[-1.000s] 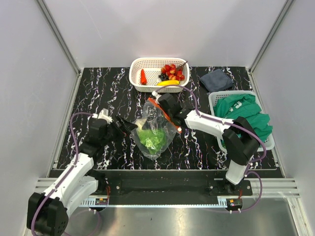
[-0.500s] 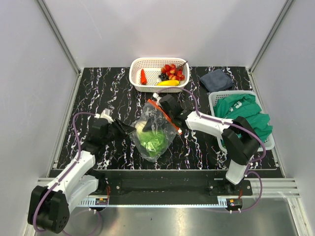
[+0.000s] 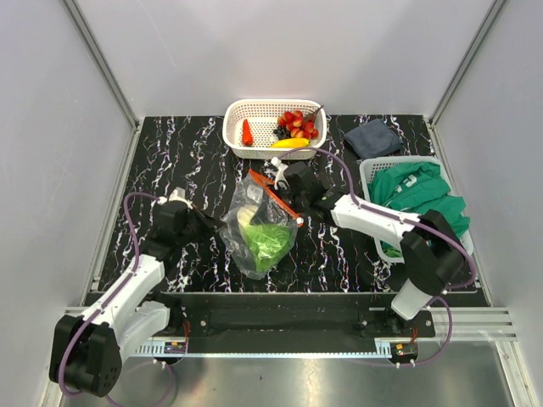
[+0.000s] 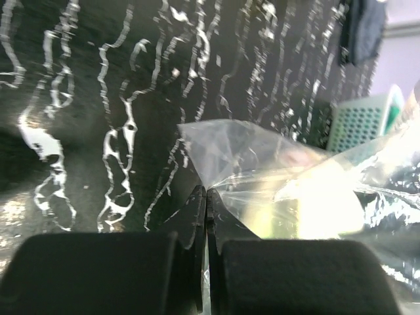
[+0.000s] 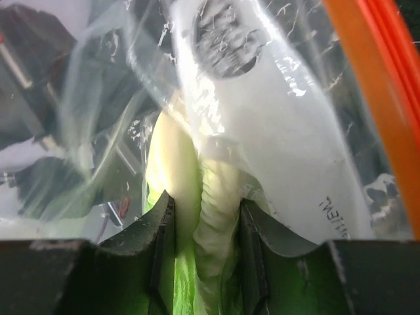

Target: Open the zip-top bag and remove the fake food

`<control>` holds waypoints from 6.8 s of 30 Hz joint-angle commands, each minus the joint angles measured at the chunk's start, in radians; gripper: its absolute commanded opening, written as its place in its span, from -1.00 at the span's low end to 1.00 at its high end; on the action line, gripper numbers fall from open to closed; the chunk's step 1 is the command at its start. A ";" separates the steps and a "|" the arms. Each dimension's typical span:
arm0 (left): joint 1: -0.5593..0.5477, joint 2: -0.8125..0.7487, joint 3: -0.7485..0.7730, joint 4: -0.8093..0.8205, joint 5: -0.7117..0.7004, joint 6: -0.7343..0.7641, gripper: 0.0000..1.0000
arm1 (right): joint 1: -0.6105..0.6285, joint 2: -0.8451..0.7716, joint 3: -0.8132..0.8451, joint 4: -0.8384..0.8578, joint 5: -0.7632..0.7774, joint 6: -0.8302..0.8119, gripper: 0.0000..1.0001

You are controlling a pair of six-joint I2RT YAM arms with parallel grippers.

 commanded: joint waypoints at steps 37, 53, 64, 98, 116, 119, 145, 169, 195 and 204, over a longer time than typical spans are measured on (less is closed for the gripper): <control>0.020 -0.057 -0.054 0.003 -0.090 0.087 -1.00 | -0.053 0.040 -0.029 0.090 -0.045 0.012 0.55; 0.018 -0.031 -0.065 0.019 -0.045 0.104 -1.00 | 0.025 0.099 0.074 0.019 0.001 -0.074 0.25; 0.002 -0.022 -0.085 0.055 -0.024 0.080 -1.00 | 0.048 0.251 0.115 0.026 0.038 -0.055 0.53; -0.014 -0.121 -0.123 -0.068 -0.263 -0.012 -1.00 | -0.004 -0.212 -0.093 0.081 0.092 -0.039 -1.00; -0.012 -0.201 -0.128 0.030 -0.101 0.080 -1.00 | -0.066 -0.140 -0.106 0.087 -0.019 0.004 -0.71; -0.014 -0.173 -0.111 0.032 -0.081 0.084 -1.00 | -0.059 -0.057 -0.106 0.099 -0.028 0.006 -0.34; -0.014 -0.086 -0.131 0.073 -0.041 0.083 -1.00 | -0.015 -0.009 -0.008 -0.008 -0.039 -0.059 -0.25; -0.015 -0.063 -0.159 0.114 -0.025 0.065 -1.00 | 0.023 0.125 -0.017 -0.083 0.050 -0.106 0.70; -0.015 -0.227 -0.174 -0.132 -0.291 -0.035 -1.00 | -0.042 -0.199 -0.178 0.062 0.081 -0.055 -1.00; -0.014 -0.244 -0.205 -0.077 -0.255 -0.002 -1.00 | -0.125 -0.365 -0.250 0.139 0.099 -0.039 -1.00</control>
